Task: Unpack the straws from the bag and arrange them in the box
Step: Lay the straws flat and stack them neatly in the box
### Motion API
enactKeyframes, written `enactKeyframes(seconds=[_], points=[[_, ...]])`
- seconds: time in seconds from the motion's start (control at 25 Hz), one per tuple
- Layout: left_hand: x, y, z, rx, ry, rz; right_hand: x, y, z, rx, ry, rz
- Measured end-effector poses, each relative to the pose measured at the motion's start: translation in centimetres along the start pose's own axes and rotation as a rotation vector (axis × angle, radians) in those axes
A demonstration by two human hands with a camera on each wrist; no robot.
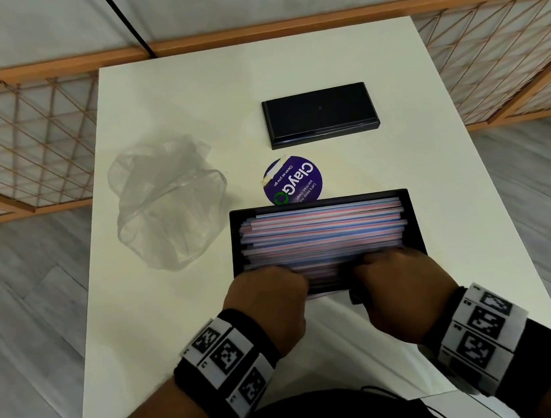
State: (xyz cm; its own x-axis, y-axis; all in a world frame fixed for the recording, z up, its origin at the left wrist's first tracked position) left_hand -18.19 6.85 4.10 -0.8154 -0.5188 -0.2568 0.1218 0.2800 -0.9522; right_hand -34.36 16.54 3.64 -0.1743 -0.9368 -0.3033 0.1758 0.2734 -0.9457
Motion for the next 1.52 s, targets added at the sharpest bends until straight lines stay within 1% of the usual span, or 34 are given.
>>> enactKeyframes(seconds=[0.08,0.12,0.2,0.24,0.28,0.32,0.36,0.4,0.44,0.48,0.52,0.56,0.6,0.64,0.68,0.8,0.84,0.88,0.92,1.0,1.04,1.08,1.12,1.16,1.2,1.28,1.36,1.48,1.52], points=[[0.1,0.1,0.0,0.012,-0.001,0.010,0.3,0.0,0.0,-0.002,0.012,0.003],[0.1,0.1,0.1,-0.013,0.010,-0.007,0.2,0.0,0.1,0.009,0.010,-0.002],[-0.3,-0.5,0.6,-0.200,0.060,-0.112,-0.4,-0.2,0.0,0.042,0.011,-0.045],[-0.7,-1.3,1.2,-0.345,0.066,-0.231,-0.8,-0.5,-0.1,0.066,0.013,-0.090],[-0.9,-2.1,2.0,-0.488,0.045,-0.439,-1.1,-1.0,-0.2,0.096,0.012,-0.161],[-1.1,-2.8,2.9,-0.600,-0.040,-0.662,-1.0,-1.6,-0.1,0.126,0.001,-0.245],[-0.9,-3.3,3.9,-0.684,-0.195,-0.820,-0.7,-2.1,0.0,0.142,-0.009,-0.309],[-0.6,-3.5,4.7,-0.767,-0.388,-0.886,-0.3,-2.3,0.3,0.129,-0.023,-0.323],[0.0,-2.7,5.4,-0.842,-0.576,-0.839,0.3,-2.3,0.8,0.100,-0.039,-0.279],[0.7,-1.5,5.8,-0.913,-0.716,-0.704,1.0,-2.1,1.4,0.064,-0.054,-0.208],[1.1,-0.3,5.7,-0.976,-0.786,-0.550,1.5,-1.7,1.8,0.032,-0.070,-0.137],[1.3,1.0,5.5,-1.027,-0.784,-0.447,2.0,-1.2,2.2,0.022,-0.092,-0.084],[1.4,2.0,5.2,-1.052,-0.769,-0.406,2.2,-1.0,2.4,0.023,-0.112,-0.070],[1.4,2.6,5.0,-1.058,-0.759,-0.408,2.3,-0.8,2.5,0.028,-0.118,-0.095],[1.4,2.8,4.9,-1.042,-0.753,-0.443,2.3,-0.7,2.5,0.028,-0.113,-0.119],[2.0,2.0,4.7,-1.006,-0.689,-0.559,2.8,-0.4,2.6,0.022,-0.092,-0.071],[2.1,1.6,4.5,-1.005,-0.685,-0.583,2.8,-0.6,2.7,0.042,-0.094,-0.084],[2.2,1.3,4.3,-1.013,-0.688,-0.598,2.6,-1.1,2.7,0.074,-0.098,-0.135],[2.3,1.1,4.2,-1.022,-0.693,-0.604,2.2,-1.6,2.6,0.104,-0.123,-0.231],[2.4,1.2,4.3,-1.038,-0.696,-0.608,0.6,-2.2,2.6,0.165,-0.237,-0.517],[2.5,1.3,4.4,-1.043,-0.697,-0.616,-0.4,-2.1,2.8,0.191,-0.298,-0.622],[2.6,1.5,4.6,-1.040,-0.699,-0.627,-1.2,-1.6,3.1,0.197,-0.361,-0.642],[2.6,1.7,4.7,-1.038,-0.706,-0.632,-1.6,-0.6,3.4,0.154,-0.384,-0.581],[2.7,1.8,4.7,-1.039,-0.710,-0.632,-1.7,0.9,3.5,0.095,-0.377,-0.483],[2.8,1.8,4.6,-1.037,-0.716,-0.626,-1.5,2.3,3.7,0.015,-0.338,-0.361],[2.9,1.7,4.4,-1.029,-0.723,-0.612,-0.1,5.3,3.9,-0.123,-0.239,-0.179],[2.9,1.6,4.4,-1.027,-0.722,-0.619,1.2,6.7,4.1,-0.189,-0.203,-0.086],[2.9,1.5,4.3,-1.032,-0.727,-0.607,2.1,6.9,4.7,-0.214,-0.197,-0.043],[2.9,1.5,4.3,-1.036,-0.731,-0.604,2.3,6.8,4.8,-0.168,-0.158,-0.022]])
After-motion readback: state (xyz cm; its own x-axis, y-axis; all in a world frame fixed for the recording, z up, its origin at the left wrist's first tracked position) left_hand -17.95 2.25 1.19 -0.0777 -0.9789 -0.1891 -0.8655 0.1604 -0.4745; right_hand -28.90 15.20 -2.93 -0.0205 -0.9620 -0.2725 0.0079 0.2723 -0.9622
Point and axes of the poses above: each hand's wrist, its own x-axis towards the middle knuckle, its own y-axis out of the palm, z = x × y, the point moved 1 cm from there along x, towards the middle knuckle, and after that the axes turned 13 degrees about -z, right-handed, at the moved point
